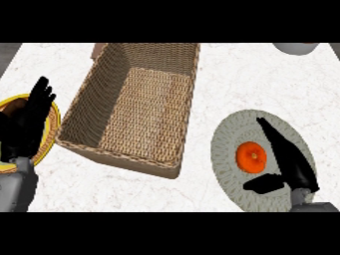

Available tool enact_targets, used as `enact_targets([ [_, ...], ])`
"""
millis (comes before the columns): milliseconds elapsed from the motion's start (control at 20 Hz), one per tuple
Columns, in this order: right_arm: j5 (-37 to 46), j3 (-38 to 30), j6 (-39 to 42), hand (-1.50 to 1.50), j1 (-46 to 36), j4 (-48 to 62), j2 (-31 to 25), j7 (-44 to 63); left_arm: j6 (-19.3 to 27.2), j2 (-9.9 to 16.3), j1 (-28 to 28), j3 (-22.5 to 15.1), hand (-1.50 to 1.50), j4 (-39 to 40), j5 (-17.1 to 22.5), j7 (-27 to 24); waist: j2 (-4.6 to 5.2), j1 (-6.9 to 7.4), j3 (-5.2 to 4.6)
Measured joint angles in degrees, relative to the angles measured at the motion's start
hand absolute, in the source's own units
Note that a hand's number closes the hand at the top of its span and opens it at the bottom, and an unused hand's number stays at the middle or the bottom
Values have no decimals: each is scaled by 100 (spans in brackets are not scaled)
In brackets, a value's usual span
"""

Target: Pick the squash from the placemat and place it in the basket

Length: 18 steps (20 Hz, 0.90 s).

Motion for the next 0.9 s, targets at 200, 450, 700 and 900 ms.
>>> enact_targets([
  [200,77,-95,-15,-150,-28,173,60,-180,33,-103,67,-42,0,-184,-138,123,-1,0,1],
  [450,222,-147,9,-150,-85,362,139,-276,-11,-179,96,16,0,-142,-213,33,-1,0,1],
  [700,294,-184,48,-150,-200,688,202,-412,-112,-175,172,90,0,-221,-205,74,-17,-1,-22],
  [900,321,-100,250,150,-257,883,75,-725,-142,-136,34,136,0,-169,-201,132,-48,-5,-64],
])
